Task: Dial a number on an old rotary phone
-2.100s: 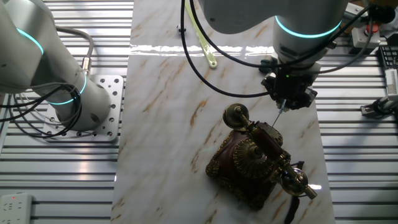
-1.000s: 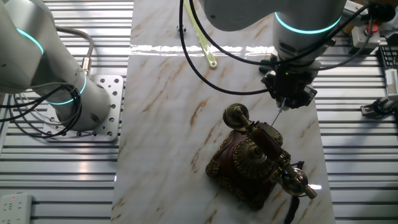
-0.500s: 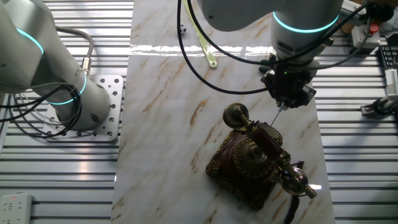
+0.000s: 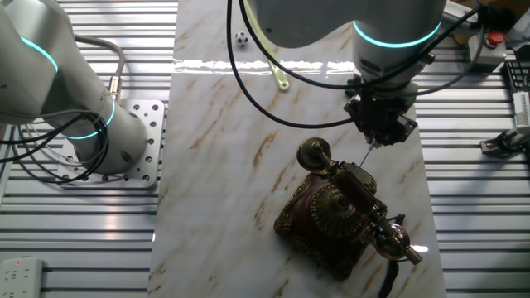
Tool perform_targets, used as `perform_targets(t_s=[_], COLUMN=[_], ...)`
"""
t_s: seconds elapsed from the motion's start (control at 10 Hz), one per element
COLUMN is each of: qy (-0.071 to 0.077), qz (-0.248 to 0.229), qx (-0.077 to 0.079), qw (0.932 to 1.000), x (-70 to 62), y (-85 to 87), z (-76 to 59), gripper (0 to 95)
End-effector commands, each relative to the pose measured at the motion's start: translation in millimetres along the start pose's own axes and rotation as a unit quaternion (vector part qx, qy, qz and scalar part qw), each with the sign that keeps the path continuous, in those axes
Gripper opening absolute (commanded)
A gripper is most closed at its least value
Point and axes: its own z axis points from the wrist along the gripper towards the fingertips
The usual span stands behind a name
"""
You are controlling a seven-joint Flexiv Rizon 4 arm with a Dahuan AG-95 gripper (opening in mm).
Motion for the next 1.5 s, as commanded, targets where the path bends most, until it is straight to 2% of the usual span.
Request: perform_targets(t_s=[0.1,0.8,1.5], qy=[0.0,0.006,0.008], qz=[0.005,0.013,0.029], qx=[0.004,0.008,0.022], qw=[1.0,0.9999,0.9993], x=[-0.8,-3.2,-7.7], y=[2.2,4.7,9.8], z=[1.0,1.5,3.4], gripper=[0.0,0.0,0.0])
